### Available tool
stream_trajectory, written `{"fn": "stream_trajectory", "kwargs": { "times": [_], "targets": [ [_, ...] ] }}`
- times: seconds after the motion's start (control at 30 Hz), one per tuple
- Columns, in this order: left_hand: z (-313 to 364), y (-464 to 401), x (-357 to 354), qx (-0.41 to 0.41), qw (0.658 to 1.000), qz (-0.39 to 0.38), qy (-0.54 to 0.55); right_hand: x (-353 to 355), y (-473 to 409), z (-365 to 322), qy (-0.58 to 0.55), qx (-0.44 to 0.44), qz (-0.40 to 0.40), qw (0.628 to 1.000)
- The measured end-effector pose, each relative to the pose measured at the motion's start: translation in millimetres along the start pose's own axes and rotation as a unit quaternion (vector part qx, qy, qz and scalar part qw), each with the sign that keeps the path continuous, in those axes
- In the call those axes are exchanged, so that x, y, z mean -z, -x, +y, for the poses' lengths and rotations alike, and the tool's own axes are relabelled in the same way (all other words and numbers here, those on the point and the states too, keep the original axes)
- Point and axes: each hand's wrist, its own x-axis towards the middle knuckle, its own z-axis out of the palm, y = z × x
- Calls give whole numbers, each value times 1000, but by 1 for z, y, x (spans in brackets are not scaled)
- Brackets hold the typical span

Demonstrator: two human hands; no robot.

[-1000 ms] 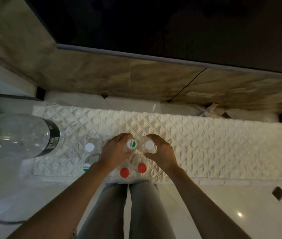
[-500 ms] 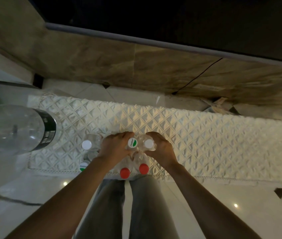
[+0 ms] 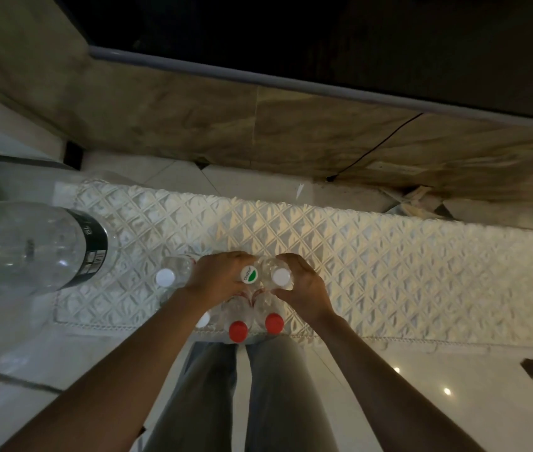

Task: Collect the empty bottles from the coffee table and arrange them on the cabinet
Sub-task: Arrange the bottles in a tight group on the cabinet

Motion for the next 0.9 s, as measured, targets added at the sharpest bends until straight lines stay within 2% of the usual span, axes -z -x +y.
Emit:
{"fn": "stream_trajectory", "kwargs": {
  "times": [0.4,0.57,0.9],
  "targets": [
    [2,26,3,-18,991,101,80,5,20,-18,-1,-5,52,999],
    [7,29,2,-22,989,124,80,1,21,-25,-2,-22,75,997],
    [7,35,5,-36,990,130,49,5,24,-28,2,-24,66,998]
  ]
}}
